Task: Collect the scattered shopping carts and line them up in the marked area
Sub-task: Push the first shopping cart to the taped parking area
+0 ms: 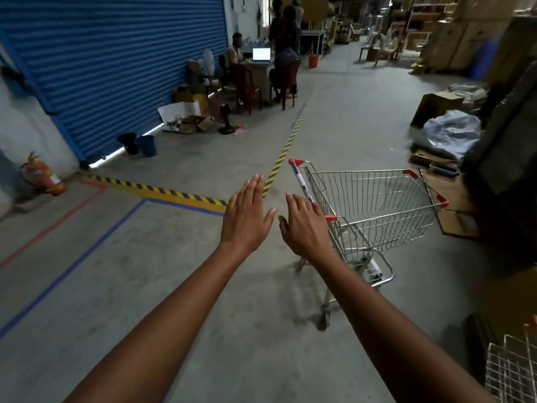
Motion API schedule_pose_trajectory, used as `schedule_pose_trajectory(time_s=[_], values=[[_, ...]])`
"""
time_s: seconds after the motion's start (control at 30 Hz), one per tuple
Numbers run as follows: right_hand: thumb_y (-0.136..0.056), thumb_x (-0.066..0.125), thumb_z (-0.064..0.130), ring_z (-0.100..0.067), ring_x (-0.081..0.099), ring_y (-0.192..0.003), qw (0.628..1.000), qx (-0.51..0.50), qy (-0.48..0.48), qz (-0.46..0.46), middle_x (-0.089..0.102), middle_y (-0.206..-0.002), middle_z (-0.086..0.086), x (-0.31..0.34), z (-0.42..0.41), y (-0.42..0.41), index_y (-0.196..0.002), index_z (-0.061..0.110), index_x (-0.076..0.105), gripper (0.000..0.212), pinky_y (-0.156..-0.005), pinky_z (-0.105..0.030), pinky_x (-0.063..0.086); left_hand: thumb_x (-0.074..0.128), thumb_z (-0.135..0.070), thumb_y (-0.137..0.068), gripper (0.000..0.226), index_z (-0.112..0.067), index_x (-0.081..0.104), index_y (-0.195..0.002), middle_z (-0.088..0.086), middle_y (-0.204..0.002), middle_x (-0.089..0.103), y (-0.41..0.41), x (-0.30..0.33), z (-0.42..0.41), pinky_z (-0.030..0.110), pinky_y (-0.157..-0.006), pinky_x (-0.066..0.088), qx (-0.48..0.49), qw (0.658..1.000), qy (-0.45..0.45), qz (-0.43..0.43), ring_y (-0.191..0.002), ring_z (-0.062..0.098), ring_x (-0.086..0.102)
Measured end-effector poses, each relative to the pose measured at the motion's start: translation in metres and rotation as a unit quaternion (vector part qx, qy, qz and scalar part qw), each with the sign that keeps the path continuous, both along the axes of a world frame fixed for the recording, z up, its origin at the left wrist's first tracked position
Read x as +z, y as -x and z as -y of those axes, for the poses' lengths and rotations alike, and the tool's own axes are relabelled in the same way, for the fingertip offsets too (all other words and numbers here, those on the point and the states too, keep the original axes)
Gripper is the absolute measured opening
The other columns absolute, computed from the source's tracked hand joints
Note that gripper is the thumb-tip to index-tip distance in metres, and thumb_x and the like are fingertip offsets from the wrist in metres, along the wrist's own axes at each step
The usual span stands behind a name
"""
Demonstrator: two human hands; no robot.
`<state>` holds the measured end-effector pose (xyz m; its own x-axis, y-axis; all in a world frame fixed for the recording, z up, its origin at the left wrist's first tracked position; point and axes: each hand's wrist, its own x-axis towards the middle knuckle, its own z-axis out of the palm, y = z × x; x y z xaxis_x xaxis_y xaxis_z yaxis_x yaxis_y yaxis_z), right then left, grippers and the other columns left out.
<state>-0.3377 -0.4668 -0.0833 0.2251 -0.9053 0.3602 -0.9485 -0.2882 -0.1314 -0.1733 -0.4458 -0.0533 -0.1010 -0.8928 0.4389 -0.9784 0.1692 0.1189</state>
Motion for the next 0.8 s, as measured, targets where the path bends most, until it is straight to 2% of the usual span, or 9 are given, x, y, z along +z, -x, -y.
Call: schedule_pose_trajectory(time_s=[0.27,0.4,0.5,0.63,0.8], values=[[-0.102,0.043,0.047,-0.027,0.046,-0.139,0.999,-0.042,-0.003,-0.021,0.051,-0.15,-0.01,-0.027,0.149,-0.027,-0.152,0.009,0.036,0.063,-0.114,-0.045,0.038,0.045,-0.052,-0.102,0.076,-0.013,0.018,-0.162,0.005,-0.168,0.025,-0.036,-0.032,0.157,0.041,-0.123,0.028,-0.036,0.999,-0.024,-0.001,-0.155,0.021,0.024],[-0.101,0.043,0.049,-0.027,0.048,-0.139,0.995,-0.097,-0.022,-0.028,0.052,-0.149,-0.01,-0.05,0.222,-0.042,-0.151,0.01,0.036,0.064,-0.113,-0.045,0.039,0.047,-0.048,-0.102,0.074,-0.013,0.021,-0.162,0.005,-0.167,0.028,-0.061,-0.05,0.246,0.04,-0.121,0.029,-0.1,0.993,-0.045,0.037,-0.153,0.021,0.031],[-0.102,0.042,0.05,-0.026,0.049,-0.137,0.986,-0.148,-0.07,-0.026,0.051,-0.149,-0.01,-0.065,0.263,-0.052,-0.154,0.011,0.033,0.065,-0.115,-0.045,0.038,0.045,-0.047,-0.103,0.072,-0.015,0.02,-0.162,0.003,-0.167,0.026,-0.073,-0.06,0.306,0.04,-0.122,0.027,-0.161,0.98,-0.082,0.079,-0.153,0.02,0.03],[-0.102,0.044,0.05,-0.025,0.058,-0.124,0.965,-0.234,-0.115,-0.013,0.06,-0.137,-0.009,-0.081,0.305,-0.06,-0.154,0.012,0.031,0.066,-0.112,-0.045,0.041,0.045,-0.047,-0.102,0.072,-0.016,0.019,-0.162,0.003,-0.167,0.027,-0.074,-0.07,0.38,0.04,-0.122,0.027,-0.251,0.956,-0.1,0.117,-0.153,0.02,0.028],[-0.102,0.044,0.046,-0.026,0.057,-0.124,0.935,-0.311,-0.173,0.004,0.059,-0.137,-0.009,-0.106,0.343,-0.05,-0.158,0.011,0.027,0.068,-0.112,-0.044,0.039,0.052,-0.045,-0.1,0.074,-0.015,0.022,-0.161,0.004,-0.163,0.035,-0.046,-0.087,0.457,0.038,-0.12,0.031,-0.336,0.926,-0.13,0.114,-0.149,0.021,0.036]])
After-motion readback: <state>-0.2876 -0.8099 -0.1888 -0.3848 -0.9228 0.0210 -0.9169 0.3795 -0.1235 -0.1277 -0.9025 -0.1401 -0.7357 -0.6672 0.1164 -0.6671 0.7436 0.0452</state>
